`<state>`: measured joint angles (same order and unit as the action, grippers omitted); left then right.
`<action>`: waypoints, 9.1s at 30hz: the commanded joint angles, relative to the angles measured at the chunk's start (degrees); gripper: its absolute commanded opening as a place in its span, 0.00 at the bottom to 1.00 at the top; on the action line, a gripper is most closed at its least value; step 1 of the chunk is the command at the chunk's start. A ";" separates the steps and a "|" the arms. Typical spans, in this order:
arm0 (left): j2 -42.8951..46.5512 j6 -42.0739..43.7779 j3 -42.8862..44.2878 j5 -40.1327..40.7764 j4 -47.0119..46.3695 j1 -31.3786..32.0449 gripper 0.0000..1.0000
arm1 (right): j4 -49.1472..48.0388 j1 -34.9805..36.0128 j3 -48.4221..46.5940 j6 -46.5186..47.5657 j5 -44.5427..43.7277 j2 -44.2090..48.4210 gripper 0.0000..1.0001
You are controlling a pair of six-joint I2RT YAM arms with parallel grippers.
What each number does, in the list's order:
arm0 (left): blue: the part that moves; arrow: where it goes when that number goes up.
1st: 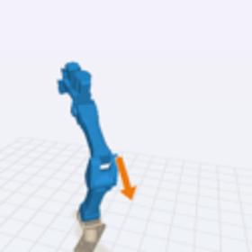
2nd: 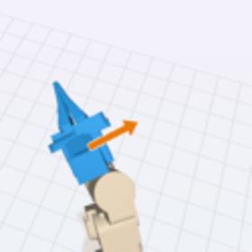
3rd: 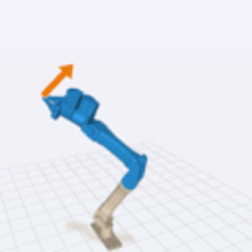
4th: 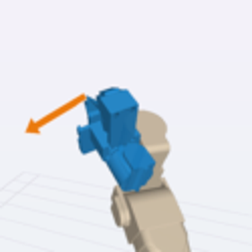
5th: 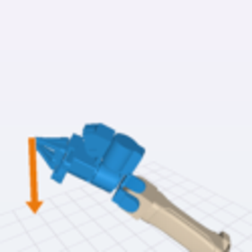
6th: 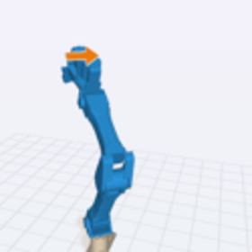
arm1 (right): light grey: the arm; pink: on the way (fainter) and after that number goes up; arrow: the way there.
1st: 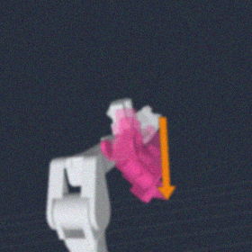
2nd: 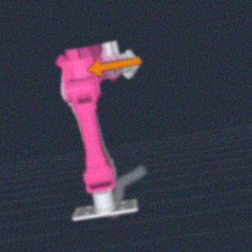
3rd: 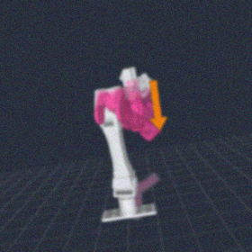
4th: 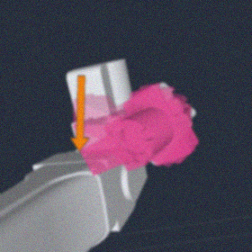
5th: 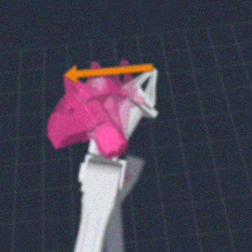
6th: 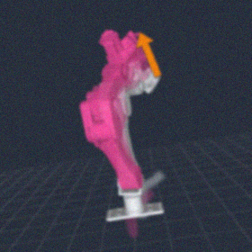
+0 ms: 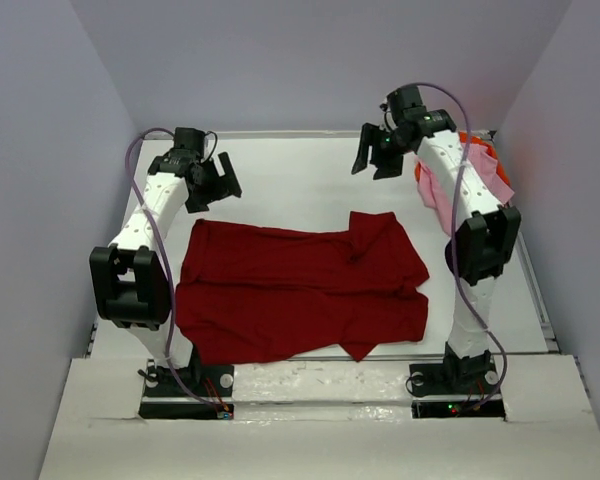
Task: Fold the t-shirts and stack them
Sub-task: Flatten out the tshirt
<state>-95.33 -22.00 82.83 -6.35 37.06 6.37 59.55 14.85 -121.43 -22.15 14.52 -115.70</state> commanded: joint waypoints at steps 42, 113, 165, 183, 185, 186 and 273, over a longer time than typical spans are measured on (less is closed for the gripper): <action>4.89 2.75 -1.17 -1.65 3.02 -1.10 0.99 | 17.62 9.14 -14.09 5.37 -24.90 -32.57 0.00; -30.68 1.52 33.67 -3.23 3.89 -9.27 0.99 | -13.76 -8.96 -13.05 -1.67 -3.98 -27.91 0.00; -40.55 -3.93 32.58 -6.83 5.40 -9.54 0.77 | -13.76 -8.96 -14.80 -0.61 -3.54 -29.58 0.00; -32.30 -4.01 31.61 0.10 6.80 -13.22 0.00 | -12.53 -8.96 -15.06 -0.35 -5.03 -26.78 0.00; -30.88 -4.28 31.78 0.99 6.71 -14.02 0.00 | -12.18 -8.96 -16.56 -0.26 -4.51 -25.63 0.00; -29.66 -4.37 31.96 2.03 6.71 -14.37 0.00 | -11.92 -8.96 -17.35 -0.35 -4.16 -25.02 0.00; 47.87 -13.68 12.39 29.30 8.05 7.43 0.00 | -11.56 -14.41 11.17 1.94 -9.88 57.96 0.00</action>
<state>-44.97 -33.17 104.01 21.45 46.17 13.32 44.75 0.10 -117.45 -18.26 2.66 -53.21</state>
